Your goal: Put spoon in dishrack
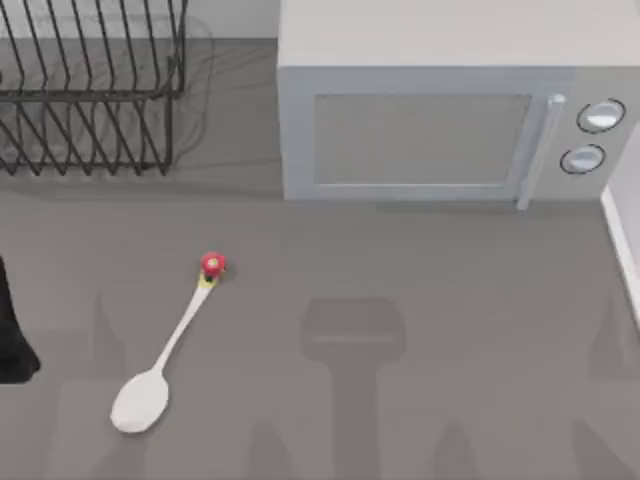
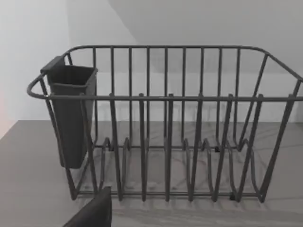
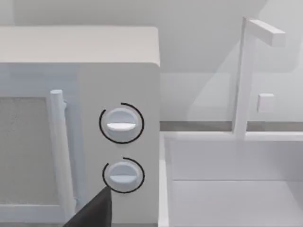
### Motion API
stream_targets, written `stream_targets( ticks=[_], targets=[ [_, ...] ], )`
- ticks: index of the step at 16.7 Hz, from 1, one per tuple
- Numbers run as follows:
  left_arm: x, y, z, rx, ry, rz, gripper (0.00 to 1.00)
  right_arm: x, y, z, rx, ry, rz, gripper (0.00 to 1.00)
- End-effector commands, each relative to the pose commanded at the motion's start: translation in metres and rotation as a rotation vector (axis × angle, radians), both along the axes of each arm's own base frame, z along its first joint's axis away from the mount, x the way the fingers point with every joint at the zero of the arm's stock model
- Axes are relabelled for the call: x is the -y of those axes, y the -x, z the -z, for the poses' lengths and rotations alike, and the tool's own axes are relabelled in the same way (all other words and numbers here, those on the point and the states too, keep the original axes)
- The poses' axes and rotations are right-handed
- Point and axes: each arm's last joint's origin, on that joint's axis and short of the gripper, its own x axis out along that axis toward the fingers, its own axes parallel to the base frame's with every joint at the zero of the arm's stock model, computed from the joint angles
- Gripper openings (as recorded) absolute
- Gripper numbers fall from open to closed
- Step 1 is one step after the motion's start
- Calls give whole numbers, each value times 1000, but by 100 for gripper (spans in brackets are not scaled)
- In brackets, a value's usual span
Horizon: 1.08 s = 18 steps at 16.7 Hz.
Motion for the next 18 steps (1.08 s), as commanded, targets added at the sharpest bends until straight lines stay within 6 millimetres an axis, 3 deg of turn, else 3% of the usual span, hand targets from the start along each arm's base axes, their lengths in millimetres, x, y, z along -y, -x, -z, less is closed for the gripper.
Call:
stream_targets(
  ticks=[4,10,14,18],
  targets=[
    [1,0,-6,-24,1,13,100,0,0,0,0,0,0,100],
    [11,-17,-53,-300,-1,94,100,0,0,0,0,0,0,100],
    [28,-60,-80,-641,-34,160,100,0,0,0,0,0,0,100],
    [57,-119,-81,-1004,-103,218,100,0,0,0,0,0,0,100]
  ],
)
